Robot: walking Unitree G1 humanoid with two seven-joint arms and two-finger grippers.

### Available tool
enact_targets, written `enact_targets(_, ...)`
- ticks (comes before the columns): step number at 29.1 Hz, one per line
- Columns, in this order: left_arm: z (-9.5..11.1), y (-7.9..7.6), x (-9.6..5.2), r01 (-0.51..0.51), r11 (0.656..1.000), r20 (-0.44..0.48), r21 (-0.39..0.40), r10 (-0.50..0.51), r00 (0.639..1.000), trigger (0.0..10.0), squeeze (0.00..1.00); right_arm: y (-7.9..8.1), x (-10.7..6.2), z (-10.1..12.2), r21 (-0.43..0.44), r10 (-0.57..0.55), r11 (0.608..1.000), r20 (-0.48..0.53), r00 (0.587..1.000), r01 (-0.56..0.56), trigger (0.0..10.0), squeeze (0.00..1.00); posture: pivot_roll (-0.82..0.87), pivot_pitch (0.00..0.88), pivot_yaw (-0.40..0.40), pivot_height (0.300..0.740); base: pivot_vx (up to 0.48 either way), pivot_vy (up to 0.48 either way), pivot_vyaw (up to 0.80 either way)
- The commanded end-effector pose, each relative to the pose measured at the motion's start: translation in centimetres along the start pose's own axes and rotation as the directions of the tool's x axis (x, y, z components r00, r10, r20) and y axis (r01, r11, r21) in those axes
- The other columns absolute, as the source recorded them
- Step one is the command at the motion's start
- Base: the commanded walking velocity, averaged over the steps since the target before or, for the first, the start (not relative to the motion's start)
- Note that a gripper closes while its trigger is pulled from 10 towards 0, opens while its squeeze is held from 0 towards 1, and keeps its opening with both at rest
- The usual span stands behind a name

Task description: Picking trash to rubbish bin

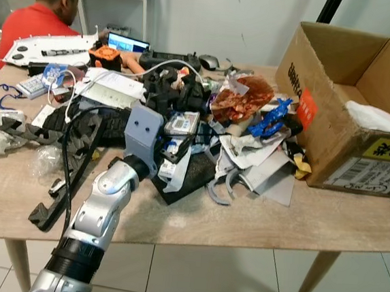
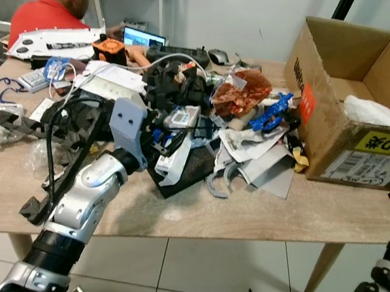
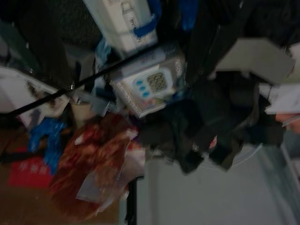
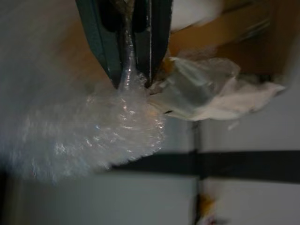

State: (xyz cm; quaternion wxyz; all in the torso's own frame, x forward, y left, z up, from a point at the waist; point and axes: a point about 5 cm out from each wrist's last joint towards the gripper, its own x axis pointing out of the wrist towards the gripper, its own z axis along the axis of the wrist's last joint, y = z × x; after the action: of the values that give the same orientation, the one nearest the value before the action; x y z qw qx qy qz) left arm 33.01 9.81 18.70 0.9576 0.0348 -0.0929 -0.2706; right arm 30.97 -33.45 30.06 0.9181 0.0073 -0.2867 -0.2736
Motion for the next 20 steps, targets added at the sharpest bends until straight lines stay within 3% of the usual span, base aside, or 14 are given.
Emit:
enact_targets(1, -0.1, -0.4, 0.1, 0.02, 1.0, -0.01, 0.004, -0.02, 1.0, 10.0, 0.0, 0.9, 0.0, 0.0, 0.065, 0.053, 0.997, -0.02, 0.998, -0.052, 8.7, 0.0, -0.01, 0.166, -0.007, 0.74, 0.0, 0.0, 0.0)
enact_targets(2, -0.1, -0.4, 0.1, 0.02, 1.0, -0.009, 0.005, -0.02, 1.0, 10.0, 0.0, 1.7, -0.1, -0.1, 0.102, 0.086, 0.991, -0.028, 0.996, -0.083, 8.2, 0.0, -0.01, 0.164, -0.007, 0.74, 0.0, 0.0, 0.0)
enact_targets(3, -0.1, -0.4, 0.1, 0.02, 1.0, -0.009, 0.005, -0.02, 1.0, 10.0, 0.0, 2.2, -0.1, -0.1, 0.145, 0.101, 0.985, -0.03, 0.994, -0.095, 5.8, 0.0, -0.01, 0.164, -0.007, 0.74, 0.0, 0.0, 0.0)
enact_targets(5, 0.0, -0.2, 0.1, 0.017, 1.0, -0.009, 0.007, -0.017, 1.0, 10.0, 0.0, 3.7, 0.1, 0.7, 0.26, 0.164, 0.953, -0.016, 0.986, -0.154, 5.3, 0.0, -0.01, 0.164, -0.007, 0.74, 0.0, 0.0, 0.0)
enact_targets(8, -0.1, -0.1, 0.0, 0.016, 1.0, -0.012, 0.01, -0.016, 1.0, 10.0, 0.0, 4.8, 0.1, 1.2, 0.294, 0.233, 0.93, -0.006, 0.972, -0.221, 5.0, 0.0, -0.01, 0.164, -0.007, 0.74, 0.0, 0.0, 0.0)
enact_targets(10, -0.1, -0.1, 0.0, 0.016, 1.0, -0.012, 0.011, -0.016, 1.0, 10.0, 0.0, 5.1, 0.1, 1.3, 0.297, 0.252, 0.924, -0.005, 0.968, -0.239, 5.1, 0.0, -0.01, 0.164, -0.007, 0.74, 0.0, 0.0, 0.0)
enact_targets(12, -0.1, -0.1, 0.0, 0.016, 1.0, -0.013, 0.011, -0.016, 1.0, 10.0, 0.0, 5.6, -0.1, 1.3, 0.31, 0.282, 0.913, -0.011, 0.959, -0.265, 5.9, 0.0, -0.01, 0.164, -0.007, 0.74, 0.0, 0.0, 0.0)
enact_targets(15, -0.1, -0.3, 0.0, 0.018, 1.0, -0.011, 0.008, -0.018, 1.0, 10.0, 0.0, 6.0, -0.3, 1.1, 0.325, 0.309, 0.902, -0.02, 0.951, -0.286, 9.0, 0.0, -0.01, 0.164, -0.007, 0.74, 0.0, 0.0, 0.0)
enact_targets(20, -0.1, -0.4, 0.0, 0.02, 1.0, -0.01, 0.006, -0.02, 1.0, 10.0, 0.0, 5.9, -0.4, 1.0, 0.332, 0.317, 0.897, -0.027, 0.948, -0.29, 10.0, 0.0, -0.01, 0.166, -0.009, 0.74, 0.0, 0.0, 0.0)
